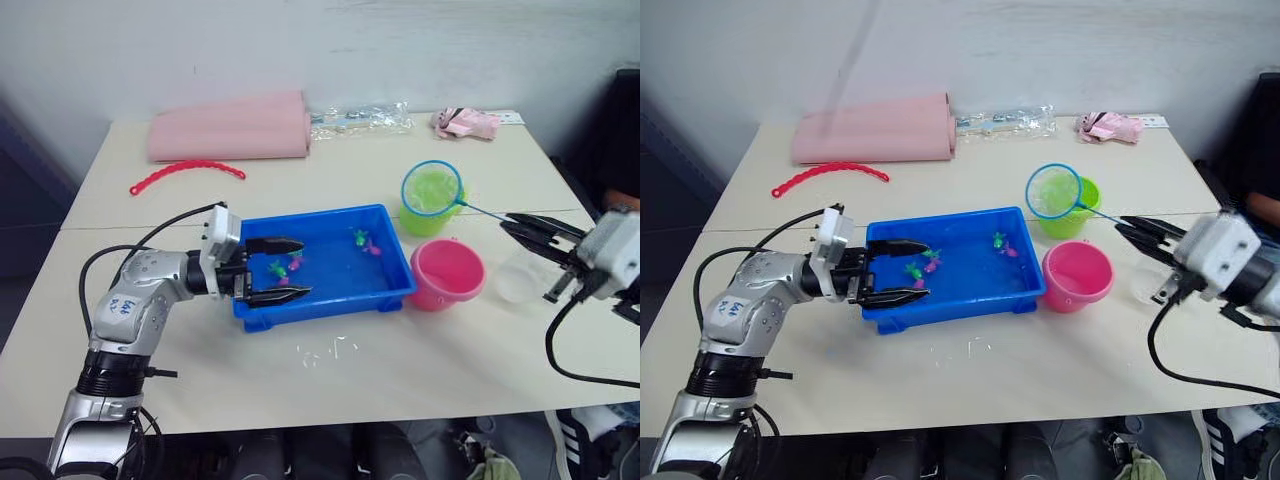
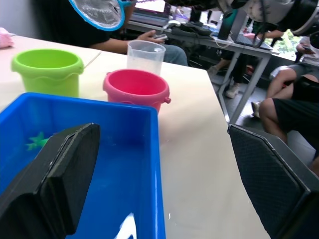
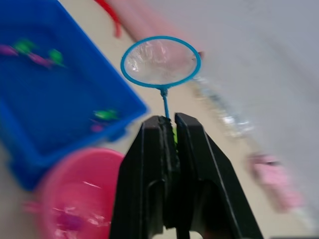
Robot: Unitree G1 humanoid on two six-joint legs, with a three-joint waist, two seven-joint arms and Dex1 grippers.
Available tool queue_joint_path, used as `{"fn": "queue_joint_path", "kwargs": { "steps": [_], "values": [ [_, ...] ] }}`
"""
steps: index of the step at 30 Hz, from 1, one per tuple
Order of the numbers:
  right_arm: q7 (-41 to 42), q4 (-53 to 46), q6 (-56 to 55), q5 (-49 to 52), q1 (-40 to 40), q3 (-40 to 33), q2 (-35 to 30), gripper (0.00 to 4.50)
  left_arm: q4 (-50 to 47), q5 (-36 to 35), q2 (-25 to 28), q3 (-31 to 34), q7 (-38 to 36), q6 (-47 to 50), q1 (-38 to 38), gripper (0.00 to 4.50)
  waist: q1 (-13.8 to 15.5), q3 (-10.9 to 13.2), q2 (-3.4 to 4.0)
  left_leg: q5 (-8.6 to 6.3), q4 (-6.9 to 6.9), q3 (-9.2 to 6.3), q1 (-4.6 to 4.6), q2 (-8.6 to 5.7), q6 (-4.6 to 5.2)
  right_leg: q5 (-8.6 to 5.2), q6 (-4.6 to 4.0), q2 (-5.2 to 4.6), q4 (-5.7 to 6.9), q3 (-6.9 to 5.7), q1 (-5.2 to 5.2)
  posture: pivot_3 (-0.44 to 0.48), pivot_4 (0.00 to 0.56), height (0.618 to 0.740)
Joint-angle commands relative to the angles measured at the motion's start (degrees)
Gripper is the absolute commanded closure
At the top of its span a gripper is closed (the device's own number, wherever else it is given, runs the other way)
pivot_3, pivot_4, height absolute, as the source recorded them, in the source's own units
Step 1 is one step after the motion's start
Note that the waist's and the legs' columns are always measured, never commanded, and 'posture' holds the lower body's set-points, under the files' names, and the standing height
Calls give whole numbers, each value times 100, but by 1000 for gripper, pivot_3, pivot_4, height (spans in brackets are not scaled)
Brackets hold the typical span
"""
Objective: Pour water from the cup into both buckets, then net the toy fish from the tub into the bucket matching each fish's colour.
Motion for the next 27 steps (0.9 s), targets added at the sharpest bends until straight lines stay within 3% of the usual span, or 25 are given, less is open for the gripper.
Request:
{"fn": "queue_joint_path", "kwargs": {
  "steps": [1,4,9,17,27],
  "values": [
    [-829,-775,2640,1993,-460,175,-497,4500,69,-11,227,292,-65,-145,-11,48,1,0,0,0,0,-3,-2,0,1,0,-1,-1,-2,4,0,0,150,740],
    [-1442,-873,3805,2558,-1020,457,-676,4500,130,9,350,362,-78,-195,-12,48,-2,0,-1,-7,0,-8,-10,0,13,-1,-4,-4,-7,4,-3,0,150,740],
    [-2597,-446,5181,3435,-2373,1124,-15,4500,88,-4,394,383,-28,-193,2,48,-4,2,-3,-9,-2,-5,-19,-3,14,-2,-4,-9,-16,1,-9,0,150,740],
    [-3231,134,6767,3174,-3685,2001,630,4500,-47,8,416,386,51,-190,5,48,-5,2,-4,-10,0,8,-27,-6,16,0,0,-8,-15,-3,-20,0,150,740],
    [-3552,387,7698,2210,-4307,2090,1445,4500,-196,9,400,366,171,-198,61,48,-9,2,-4,-13,-5,16,-30,-6,20,0,0,-7,-16,-10,-27,0,150,740]
  ]
}}
